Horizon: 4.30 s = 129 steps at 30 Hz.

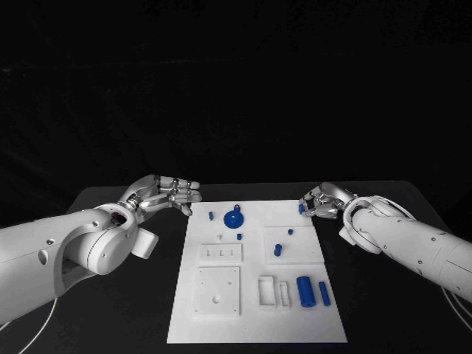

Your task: Assemble the parts on the task board

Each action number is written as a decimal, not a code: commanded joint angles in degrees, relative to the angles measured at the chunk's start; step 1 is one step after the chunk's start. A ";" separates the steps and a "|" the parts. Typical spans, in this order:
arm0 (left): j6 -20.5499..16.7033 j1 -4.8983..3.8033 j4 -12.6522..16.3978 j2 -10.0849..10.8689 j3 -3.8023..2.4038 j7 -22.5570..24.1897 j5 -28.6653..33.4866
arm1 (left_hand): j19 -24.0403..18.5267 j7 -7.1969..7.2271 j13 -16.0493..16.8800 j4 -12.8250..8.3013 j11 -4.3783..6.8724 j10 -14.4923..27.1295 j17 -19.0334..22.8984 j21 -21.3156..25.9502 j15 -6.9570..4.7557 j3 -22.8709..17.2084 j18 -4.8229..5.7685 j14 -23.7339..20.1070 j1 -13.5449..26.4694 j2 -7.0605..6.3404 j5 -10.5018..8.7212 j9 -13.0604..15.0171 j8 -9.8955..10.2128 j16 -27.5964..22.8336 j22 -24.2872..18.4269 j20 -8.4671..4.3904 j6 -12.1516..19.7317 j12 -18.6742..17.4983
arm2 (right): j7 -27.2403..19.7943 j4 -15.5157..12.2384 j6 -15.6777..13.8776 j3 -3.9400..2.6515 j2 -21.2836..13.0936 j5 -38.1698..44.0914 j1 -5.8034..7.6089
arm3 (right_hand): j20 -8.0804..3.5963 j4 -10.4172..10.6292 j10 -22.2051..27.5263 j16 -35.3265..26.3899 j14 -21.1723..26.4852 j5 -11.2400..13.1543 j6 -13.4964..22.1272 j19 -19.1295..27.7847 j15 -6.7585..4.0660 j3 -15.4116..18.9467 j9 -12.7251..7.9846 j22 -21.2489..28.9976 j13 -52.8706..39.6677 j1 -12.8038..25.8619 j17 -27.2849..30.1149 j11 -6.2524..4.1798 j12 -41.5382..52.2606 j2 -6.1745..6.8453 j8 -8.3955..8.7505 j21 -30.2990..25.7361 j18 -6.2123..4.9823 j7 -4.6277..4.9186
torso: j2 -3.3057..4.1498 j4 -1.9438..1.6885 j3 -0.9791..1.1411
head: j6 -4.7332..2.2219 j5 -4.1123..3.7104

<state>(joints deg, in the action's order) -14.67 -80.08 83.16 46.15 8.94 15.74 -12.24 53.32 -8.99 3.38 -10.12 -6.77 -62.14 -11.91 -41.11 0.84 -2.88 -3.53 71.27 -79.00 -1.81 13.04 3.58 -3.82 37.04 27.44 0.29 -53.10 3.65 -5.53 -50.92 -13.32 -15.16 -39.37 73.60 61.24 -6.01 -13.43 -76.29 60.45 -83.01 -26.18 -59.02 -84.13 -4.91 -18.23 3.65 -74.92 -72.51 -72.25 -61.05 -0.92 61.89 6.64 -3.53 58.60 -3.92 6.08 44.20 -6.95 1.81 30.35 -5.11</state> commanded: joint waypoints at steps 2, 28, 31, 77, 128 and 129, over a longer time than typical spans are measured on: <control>1.37 -0.01 -0.15 -0.09 -0.03 0.32 -0.24 | -0.30 -0.37 0.01 -0.39 -0.12 0.47 0.06 -0.05 0.43 0.10 -0.64 -0.03 0.12 0.23 0.23 -0.05 -0.09 -0.18 0.06 -0.03 0.05 -0.20 | 0.95 -0.03 -0.42 -0.01 0.30 -0.51 -0.04 | 0.41 -0.29 -0.05 0.28 -0.20 0.95 -0.78 -0.52 0.32 -1.47 -0.05 -7.38 -0.08 0.24 -0.14 0.29 0.24 -0.34 -0.01 0.32 -0.33 -0.09 | 0.01 0.09 0.08 | 0.09 0.09; 3.01 0.05 -2.37 -0.97 0.02 -0.14 -0.34 | -0.33 -0.39 0.01 -0.48 -0.15 0.57 0.08 -0.02 0.46 0.23 -0.66 -0.09 0.20 0.51 0.20 -0.05 -0.09 -0.19 0.02 0.01 0.07 -0.20 | 0.79 1.41 -0.21 0.01 2.31 0.82 -0.05 | 0.26 0.25 -0.13 0.12 -0.23 4.13 -2.79 -0.42 0.20 -2.20 -0.02 -7.36 -0.09 0.17 -0.15 0.27 0.35 -0.85 -0.05 0.37 -0.21 -0.48 | -0.04 0.08 0.12 | 0.37 -0.11; 2.98 0.05 -2.33 -0.95 0.02 -0.15 -0.36 | -0.37 -0.41 0.01 -0.57 -0.17 0.64 0.08 -0.07 0.46 0.24 -0.67 -0.11 0.11 0.68 0.13 -0.05 -0.08 -0.18 0.05 0.00 0.21 -0.20 | 0.90 1.56 -0.36 0.02 2.38 0.86 -0.05 | 0.33 0.37 -0.05 0.13 -0.22 4.67 -4.62 -0.41 0.26 -2.46 0.12 -7.36 -0.09 0.07 -0.17 0.36 0.34 -1.15 -0.15 0.36 -0.25 -0.51 | -0.03 0.08 0.13 | 0.39 -0.14; 2.72 0.10 -2.49 -0.87 0.02 -0.56 -0.71 | -0.51 -0.41 0.02 -0.93 -0.19 0.81 0.11 -0.35 0.47 0.44 -0.68 -0.11 -0.16 0.59 -0.35 -0.07 -0.08 -0.19 0.23 0.01 0.75 -0.19 | 0.57 1.68 1.03 0.03 1.63 0.74 -0.35 | 0.55 0.39 0.13 -0.10 -0.21 8.87 -3.82 -0.51 0.46 3.67 0.04 -7.33 0.54 -1.42 -0.06 0.68 0.13 -1.81 -0.01 -0.17 -0.31 -0.29 | -0.06 0.02 0.20 | 0.32 -0.42; 6.74 -0.02 -2.00 -0.35 -0.03 -12.90 -4.73 | 0.39 1.92 0.01 -1.23 3.15 -10.45 -3.80 -3.15 -1.54 -1.38 0.03 0.69 2.62 2.90 -2.30 0.07 -0.76 6.91 2.10 -1.77 -6.56 -0.22 | 5.73 -6.39 -1.21 0.02 -0.39 4.95 1.19 | -0.86 3.84 -0.84 -0.41 -0.33 23.41 -12.30 -0.49 -0.87 1.80 0.57 -7.29 0.06 -1.66 -0.47 -0.75 0.13 -4.96 -0.14 -0.25 0.48 -3.03 | -0.49 0.67 0.11 | -0.30 0.37; 7.27 -0.10 -1.79 -0.40 -0.04 -14.33 -4.97 | 0.46 2.01 0.05 -1.12 3.37 -11.05 -4.19 -3.28 -1.61 -1.49 0.18 0.56 3.04 2.92 -2.49 0.08 -0.49 7.66 2.19 -1.92 -6.96 -0.15 | 6.58 -7.46 -1.06 0.02 -0.59 5.66 1.45 | -0.89 3.95 -0.87 -0.43 -0.33 23.42 -12.32 -0.49 -0.89 1.87 0.57 -7.28 0.03 -1.62 -0.49 -0.76 0.15 -4.91 -0.13 -0.26 0.50 -3.04 | -0.63 0.80 0.10 | -0.31 0.45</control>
<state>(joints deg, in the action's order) -10.12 -80.01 80.91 45.91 8.98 7.82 -15.84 53.74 -7.08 3.39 -11.31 -3.50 -72.85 -15.88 -44.24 -0.32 -4.25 -3.54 71.97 -76.38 1.27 10.80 3.66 -4.48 44.27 29.56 -1.36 -59.74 3.65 -2.14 -57.20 -15.07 -15.12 -39.78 75.84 62.46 -6.48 -9.60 -77.12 60.18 -83.37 -3.05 -69.06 -84.12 -5.29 -16.63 4.17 -74.94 -72.41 -74.08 -61.46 -1.36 62.05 1.79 -3.46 58.59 -3.91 4.06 43.91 -6.53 1.98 30.16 -5.03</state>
